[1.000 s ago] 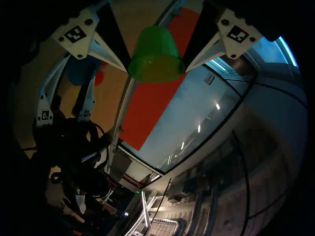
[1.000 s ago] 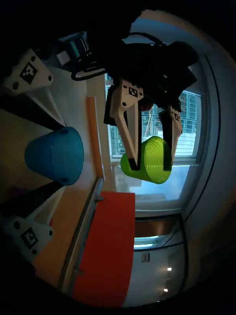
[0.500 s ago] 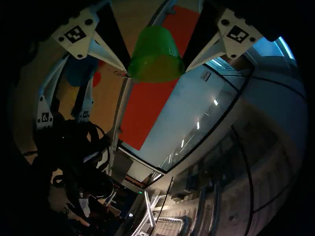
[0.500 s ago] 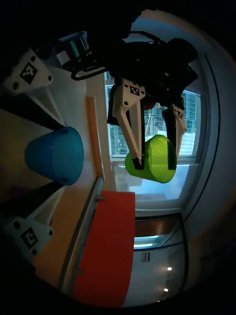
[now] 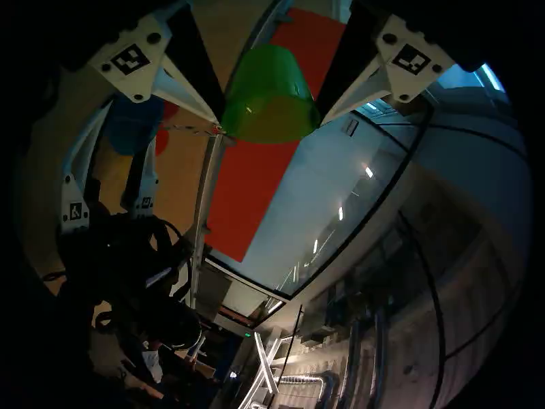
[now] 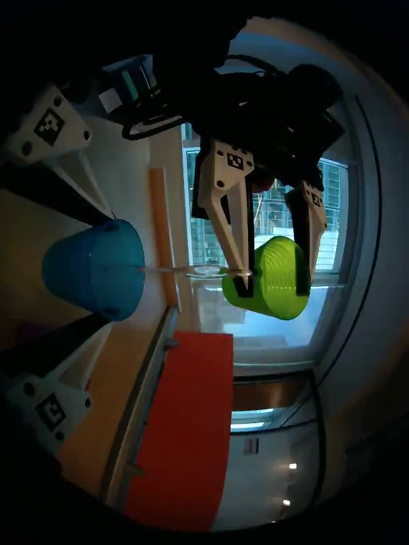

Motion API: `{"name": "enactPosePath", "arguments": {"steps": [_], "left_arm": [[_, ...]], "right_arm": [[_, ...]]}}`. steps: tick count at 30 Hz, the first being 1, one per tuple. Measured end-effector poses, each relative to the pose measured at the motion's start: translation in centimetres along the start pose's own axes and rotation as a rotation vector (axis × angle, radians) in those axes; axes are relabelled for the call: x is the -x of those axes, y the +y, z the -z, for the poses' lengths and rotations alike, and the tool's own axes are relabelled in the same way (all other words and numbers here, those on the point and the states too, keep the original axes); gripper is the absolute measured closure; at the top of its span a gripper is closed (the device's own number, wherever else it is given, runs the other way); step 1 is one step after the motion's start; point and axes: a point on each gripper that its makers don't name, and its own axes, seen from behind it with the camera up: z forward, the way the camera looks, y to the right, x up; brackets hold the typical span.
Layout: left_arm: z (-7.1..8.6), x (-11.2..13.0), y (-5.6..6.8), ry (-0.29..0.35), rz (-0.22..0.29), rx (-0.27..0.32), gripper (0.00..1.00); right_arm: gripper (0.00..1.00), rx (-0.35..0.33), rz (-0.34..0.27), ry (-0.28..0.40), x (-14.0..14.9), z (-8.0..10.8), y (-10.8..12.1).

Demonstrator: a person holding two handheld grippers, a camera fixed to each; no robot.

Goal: Pour water

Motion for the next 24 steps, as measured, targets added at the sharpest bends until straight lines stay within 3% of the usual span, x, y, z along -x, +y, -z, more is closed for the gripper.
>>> {"name": "enactPosePath", "arguments": {"steps": [24], "left_arm": [[0.21,-0.5,-0.93,-0.001,-0.081,-0.015,0.12]], "right_arm": [[0.1,-0.003,0.012,-0.001,-0.09,-0.16,-0.14]]}}
